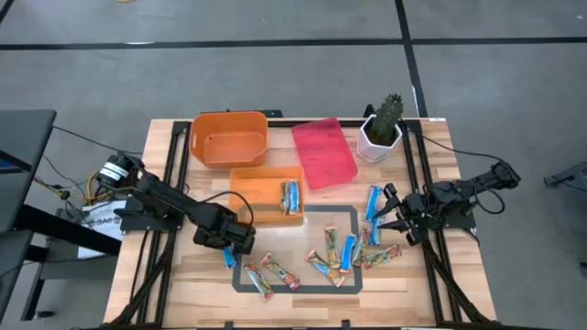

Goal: Pick and place Granola Bars by type
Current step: Put the blue granola bar into the top orange bin

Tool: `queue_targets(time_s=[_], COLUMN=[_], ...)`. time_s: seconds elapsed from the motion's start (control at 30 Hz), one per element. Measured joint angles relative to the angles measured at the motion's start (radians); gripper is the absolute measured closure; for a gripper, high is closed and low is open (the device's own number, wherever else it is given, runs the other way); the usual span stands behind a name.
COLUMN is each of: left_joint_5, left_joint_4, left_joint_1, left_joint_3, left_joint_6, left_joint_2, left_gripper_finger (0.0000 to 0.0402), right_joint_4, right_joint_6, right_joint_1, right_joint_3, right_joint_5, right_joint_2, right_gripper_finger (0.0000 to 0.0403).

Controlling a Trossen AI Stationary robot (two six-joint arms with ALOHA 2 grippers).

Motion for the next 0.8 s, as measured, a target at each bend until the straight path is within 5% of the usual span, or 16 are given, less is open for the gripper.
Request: queue_targets(time_s=[0.17, 0.57, 0.8], left_joint_5=[0.014, 0.059, 0.062], left_joint_4=[-0.001, 0.002, 0.006], left_joint_1=[0.0, -0.003, -0.013], left_joint_3=[-0.001, -0.003, 0.001], left_joint_6=[0.024, 0.081, 0.131], left_joint_2=[0.001, 0.005, 0.002], left_gripper_finger=[0.0169, 0.0315, 0.0352], right_joint_4=[0.0, 0.0, 0.0], right_joint_6=[0.0, 0.0, 0.0], right_joint_1=[0.0, 0.0, 0.0], right_joint_3=[0.0, 0.0, 0.0], right_joint_5=[0.0, 0.001, 0.001], right_joint_2=[0.0, 0.0, 0.0], right_gripper_finger=[0.027, 0.027, 0.0269])
